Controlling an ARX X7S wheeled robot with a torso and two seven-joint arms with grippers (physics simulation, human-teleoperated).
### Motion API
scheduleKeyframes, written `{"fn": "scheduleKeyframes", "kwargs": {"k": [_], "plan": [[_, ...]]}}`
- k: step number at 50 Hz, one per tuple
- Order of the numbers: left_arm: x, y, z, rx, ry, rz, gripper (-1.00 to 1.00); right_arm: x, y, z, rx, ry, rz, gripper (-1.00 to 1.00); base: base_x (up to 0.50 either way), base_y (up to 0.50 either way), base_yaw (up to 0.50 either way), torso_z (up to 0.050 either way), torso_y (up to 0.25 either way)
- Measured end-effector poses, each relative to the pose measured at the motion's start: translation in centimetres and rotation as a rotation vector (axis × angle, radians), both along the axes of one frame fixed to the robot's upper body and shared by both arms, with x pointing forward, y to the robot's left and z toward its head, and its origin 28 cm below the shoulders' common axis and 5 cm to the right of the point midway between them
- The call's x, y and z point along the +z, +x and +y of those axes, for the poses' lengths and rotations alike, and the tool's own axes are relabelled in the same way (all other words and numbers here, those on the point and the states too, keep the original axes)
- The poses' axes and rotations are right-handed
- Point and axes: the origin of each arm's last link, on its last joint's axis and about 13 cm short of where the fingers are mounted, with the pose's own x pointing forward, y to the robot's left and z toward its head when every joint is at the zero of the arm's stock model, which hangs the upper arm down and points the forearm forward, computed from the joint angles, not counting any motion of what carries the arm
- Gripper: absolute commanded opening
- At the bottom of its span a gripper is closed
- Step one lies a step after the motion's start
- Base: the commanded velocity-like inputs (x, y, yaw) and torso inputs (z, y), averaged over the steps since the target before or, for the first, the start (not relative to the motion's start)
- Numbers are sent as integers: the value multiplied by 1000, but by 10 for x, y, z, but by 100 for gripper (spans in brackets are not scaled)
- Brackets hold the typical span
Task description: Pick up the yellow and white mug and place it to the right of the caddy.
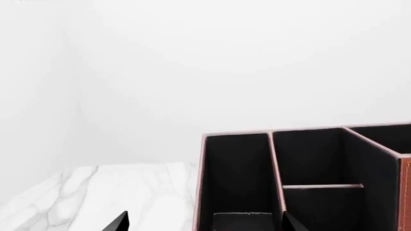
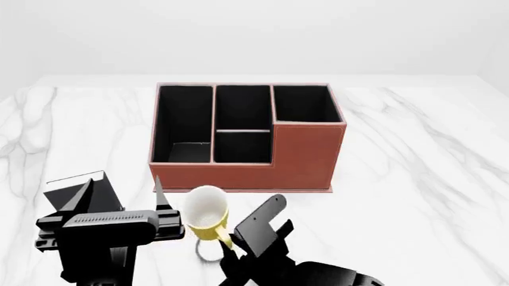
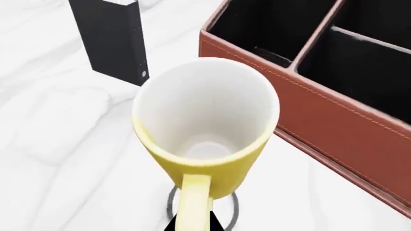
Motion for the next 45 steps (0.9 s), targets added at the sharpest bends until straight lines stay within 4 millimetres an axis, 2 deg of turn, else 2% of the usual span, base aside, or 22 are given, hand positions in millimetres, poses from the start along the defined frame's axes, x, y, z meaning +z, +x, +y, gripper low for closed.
{"fn": "scheduleKeyframes", "kwargs": {"k": [29, 45], "plan": [[3, -2, -1, 6, 6, -2, 100, 28, -19, -56, -167, 45, -40, -100, 0, 0, 0, 0, 0], [4, -2, -2, 6, 10, -4, 100, 41, -35, -77, -252, 54, -79, -100, 0, 0, 0, 0, 1]]}}
